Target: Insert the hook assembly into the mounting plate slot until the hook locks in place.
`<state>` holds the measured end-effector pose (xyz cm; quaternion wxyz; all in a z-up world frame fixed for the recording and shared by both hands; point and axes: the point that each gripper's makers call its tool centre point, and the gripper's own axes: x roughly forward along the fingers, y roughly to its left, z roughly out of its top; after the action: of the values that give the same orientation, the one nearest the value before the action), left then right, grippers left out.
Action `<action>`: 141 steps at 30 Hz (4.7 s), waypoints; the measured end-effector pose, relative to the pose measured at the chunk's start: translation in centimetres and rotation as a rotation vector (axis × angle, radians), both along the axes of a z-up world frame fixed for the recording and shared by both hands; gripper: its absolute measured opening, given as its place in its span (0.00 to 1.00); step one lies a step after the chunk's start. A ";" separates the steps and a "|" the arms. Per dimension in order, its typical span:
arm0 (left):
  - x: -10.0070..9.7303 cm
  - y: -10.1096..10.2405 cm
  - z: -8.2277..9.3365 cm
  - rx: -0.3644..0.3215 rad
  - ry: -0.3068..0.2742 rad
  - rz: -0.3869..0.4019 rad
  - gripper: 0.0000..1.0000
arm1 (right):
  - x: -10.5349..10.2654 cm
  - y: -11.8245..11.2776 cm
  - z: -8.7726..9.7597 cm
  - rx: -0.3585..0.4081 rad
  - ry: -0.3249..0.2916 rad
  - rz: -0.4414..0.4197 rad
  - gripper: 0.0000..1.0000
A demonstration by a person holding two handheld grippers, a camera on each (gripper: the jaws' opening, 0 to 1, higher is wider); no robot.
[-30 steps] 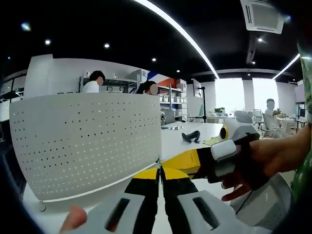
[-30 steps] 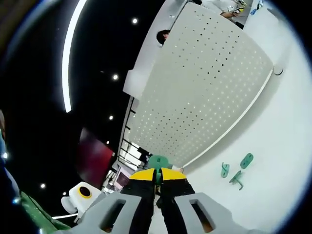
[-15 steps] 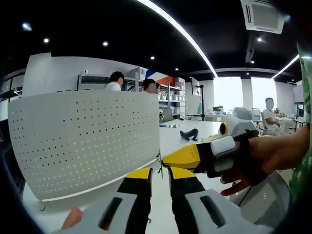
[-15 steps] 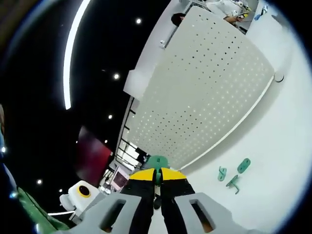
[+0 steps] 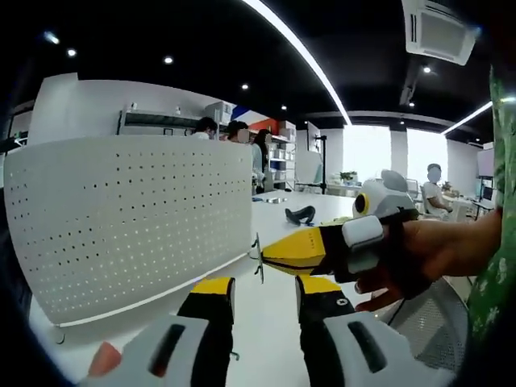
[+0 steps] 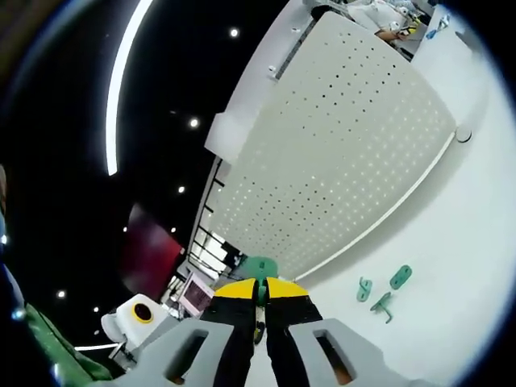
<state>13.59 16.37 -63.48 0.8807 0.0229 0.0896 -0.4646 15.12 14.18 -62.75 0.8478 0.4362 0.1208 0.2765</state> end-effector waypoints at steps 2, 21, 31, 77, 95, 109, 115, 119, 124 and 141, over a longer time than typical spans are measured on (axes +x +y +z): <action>-0.4 -0.1 -0.3 -0.002 0.028 -0.026 0.35 | -0.1 0.0 0.0 -0.005 -0.001 -0.001 0.01; -0.4 1.3 -1.3 -0.023 0.099 -0.019 0.58 | 0.1 0.0 -0.5 -0.066 -0.010 -0.001 0.01; -0.7 1.6 -2.0 -0.022 0.128 -0.022 0.63 | 0.9 -0.1 -1.3 -0.281 -0.073 -0.010 0.01; -2.6 2.4 -2.0 -0.057 0.131 -0.076 0.89 | 3.5 -1.8 -1.7 -0.900 -0.314 -0.127 0.02; -3.5 2.6 -3.1 -0.085 0.107 -0.082 1.00 | 5.3 -2.7 -0.1 -0.910 -0.341 -0.185 0.02; -3.5 2.9 -4.1 -0.087 0.137 -0.070 1.00 | 9.9 -4.1 6.1 -0.909 -0.436 -0.298 0.02; -3.5 3.1 -4.5 -0.091 0.152 -0.064 1.00 | 11.9 -4.0 8.1 -0.918 -0.470 -0.326 0.02; -3.2 3.3 -4.6 -0.094 0.156 -0.056 1.00 | 13.4 -4.0 9.6 -0.910 -0.491 -0.351 0.02; -3.0 3.3 -4.8 -0.098 0.167 -0.051 1.00 | 15.5 -4.2 11.5 -0.911 -0.517 -0.382 0.02; -2.2 4.2 -5.0 -0.119 0.182 -0.030 1.00 | 20.3 -5.3 13.8 -0.944 -0.542 -0.442 0.02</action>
<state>11.41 20.53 -68.48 0.8616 -0.0703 0.1413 -0.4825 35.43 8.90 -48.99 0.9884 -0.0601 -0.0841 0.1110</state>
